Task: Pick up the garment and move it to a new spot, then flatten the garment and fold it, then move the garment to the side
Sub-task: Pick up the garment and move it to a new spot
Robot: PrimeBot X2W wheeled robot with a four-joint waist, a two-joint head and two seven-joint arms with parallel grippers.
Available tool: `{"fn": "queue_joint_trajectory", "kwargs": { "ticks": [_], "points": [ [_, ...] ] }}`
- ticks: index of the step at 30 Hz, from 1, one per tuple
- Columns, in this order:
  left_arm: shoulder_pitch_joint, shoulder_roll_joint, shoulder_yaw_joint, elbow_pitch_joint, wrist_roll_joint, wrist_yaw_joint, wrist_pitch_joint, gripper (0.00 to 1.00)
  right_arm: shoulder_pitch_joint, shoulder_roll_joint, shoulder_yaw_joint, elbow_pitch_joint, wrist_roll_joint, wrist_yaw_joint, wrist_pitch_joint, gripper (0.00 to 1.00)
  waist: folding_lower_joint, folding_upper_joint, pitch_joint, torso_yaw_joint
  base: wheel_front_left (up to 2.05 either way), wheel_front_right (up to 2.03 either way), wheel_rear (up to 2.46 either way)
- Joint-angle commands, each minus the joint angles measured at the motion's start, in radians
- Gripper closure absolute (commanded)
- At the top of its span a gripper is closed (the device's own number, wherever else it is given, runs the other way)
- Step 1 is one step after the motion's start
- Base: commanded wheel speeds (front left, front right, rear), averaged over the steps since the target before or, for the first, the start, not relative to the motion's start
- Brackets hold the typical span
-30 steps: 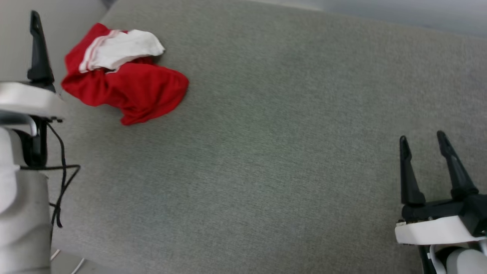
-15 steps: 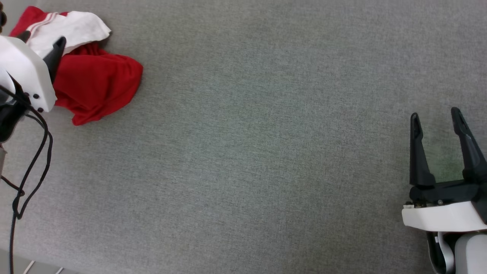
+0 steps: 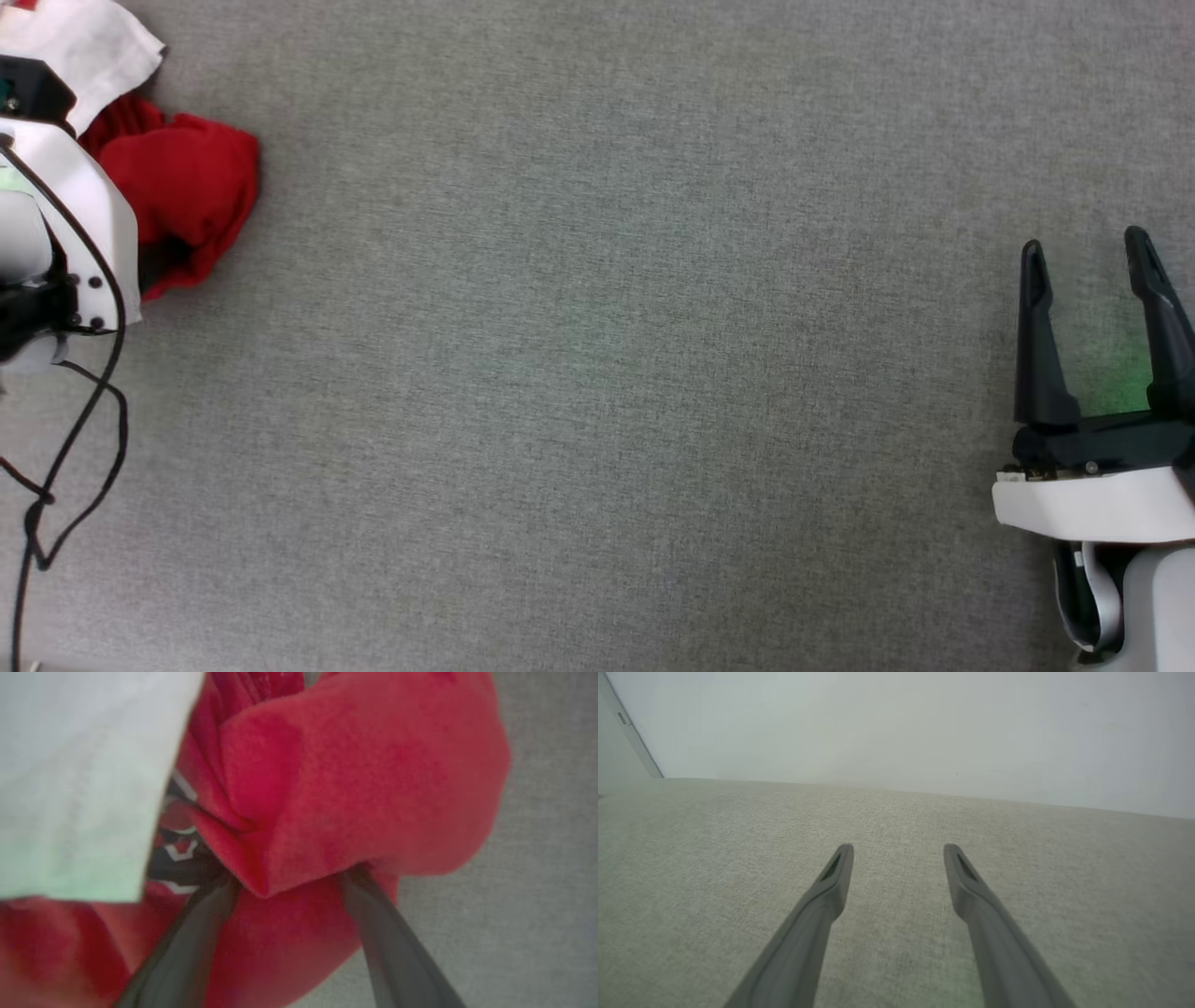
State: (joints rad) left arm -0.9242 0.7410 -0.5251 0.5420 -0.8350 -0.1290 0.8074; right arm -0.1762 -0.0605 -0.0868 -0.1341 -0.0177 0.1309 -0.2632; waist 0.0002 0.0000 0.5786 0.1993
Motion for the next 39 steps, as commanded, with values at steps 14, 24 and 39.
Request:
{"fn": "queue_joint_trajectory", "kwargs": {
  "ticks": [14,24,39],
  "points": [
    [-0.029,-0.021,-0.108,0.022,0.051,0.0,-0.074,1.0,0.0,0.008,-0.011,0.03,0.019,0.0,-0.002,0.0,-0.0002,0.0,-0.06,0.001,0.0,0.0,0.0],
    [-0.131,0.039,-0.221,-0.127,0.082,0.0,-0.238,1.0,0.063,0.011,-0.007,0.054,0.066,0.0,-0.002,0.0,-0.0002,0.0,-0.229,0.009,0.0,0.0,0.0],
    [-0.33,-0.06,-0.545,-0.408,0.088,0.0,-0.358,1.0,0.111,0.011,-0.01,0.076,0.144,0.0,-0.002,0.0,-0.0002,0.0,-0.331,-0.174,0.0,0.0,0.0]
  ]
}}
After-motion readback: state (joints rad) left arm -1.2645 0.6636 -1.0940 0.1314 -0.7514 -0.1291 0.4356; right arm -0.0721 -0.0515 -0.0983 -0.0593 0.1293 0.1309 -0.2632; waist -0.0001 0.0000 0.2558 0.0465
